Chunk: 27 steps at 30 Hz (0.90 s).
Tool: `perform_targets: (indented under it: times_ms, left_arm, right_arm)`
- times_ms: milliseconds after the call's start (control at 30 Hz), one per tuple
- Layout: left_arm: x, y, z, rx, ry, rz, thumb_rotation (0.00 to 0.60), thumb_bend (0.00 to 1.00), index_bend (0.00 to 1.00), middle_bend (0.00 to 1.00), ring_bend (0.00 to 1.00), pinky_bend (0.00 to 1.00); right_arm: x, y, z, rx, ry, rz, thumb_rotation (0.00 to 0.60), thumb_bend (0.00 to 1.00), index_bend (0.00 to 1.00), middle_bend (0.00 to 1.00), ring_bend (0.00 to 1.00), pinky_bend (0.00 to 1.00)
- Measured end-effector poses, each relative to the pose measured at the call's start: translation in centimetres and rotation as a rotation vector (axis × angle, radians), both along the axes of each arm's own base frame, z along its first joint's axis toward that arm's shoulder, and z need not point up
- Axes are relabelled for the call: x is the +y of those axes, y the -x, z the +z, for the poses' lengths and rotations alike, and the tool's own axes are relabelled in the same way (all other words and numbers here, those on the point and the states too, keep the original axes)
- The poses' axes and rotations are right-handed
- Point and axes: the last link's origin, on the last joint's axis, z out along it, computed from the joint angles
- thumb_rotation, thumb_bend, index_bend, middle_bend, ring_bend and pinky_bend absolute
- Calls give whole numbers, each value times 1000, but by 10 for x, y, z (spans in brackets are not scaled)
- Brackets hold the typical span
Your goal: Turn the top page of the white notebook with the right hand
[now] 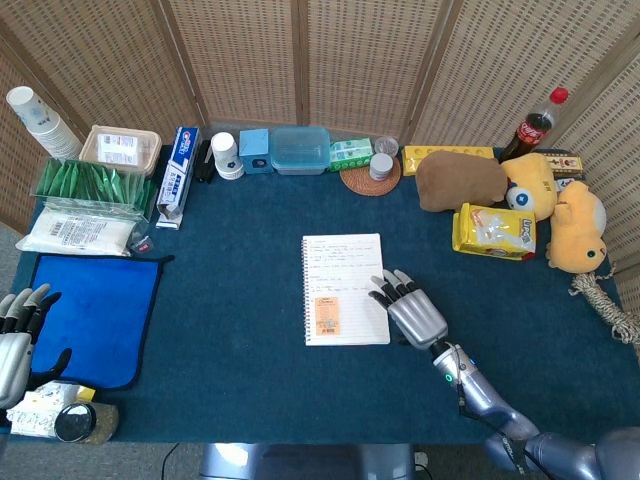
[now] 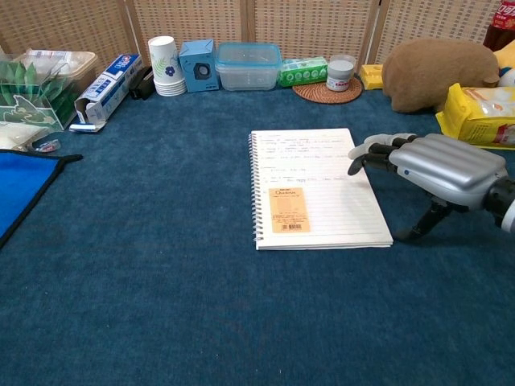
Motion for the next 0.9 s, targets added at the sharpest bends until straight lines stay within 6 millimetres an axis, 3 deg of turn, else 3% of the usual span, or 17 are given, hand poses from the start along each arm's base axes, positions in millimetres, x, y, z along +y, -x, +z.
perform_targets:
  times_ms: [900]
  left_arm:
    - [-6,9,-3,-42,-14,11,600,306,196,76,19,0]
  right_arm:
    - [-9,-36,-15,-121,64,-17,600,98,185,153,71,122]
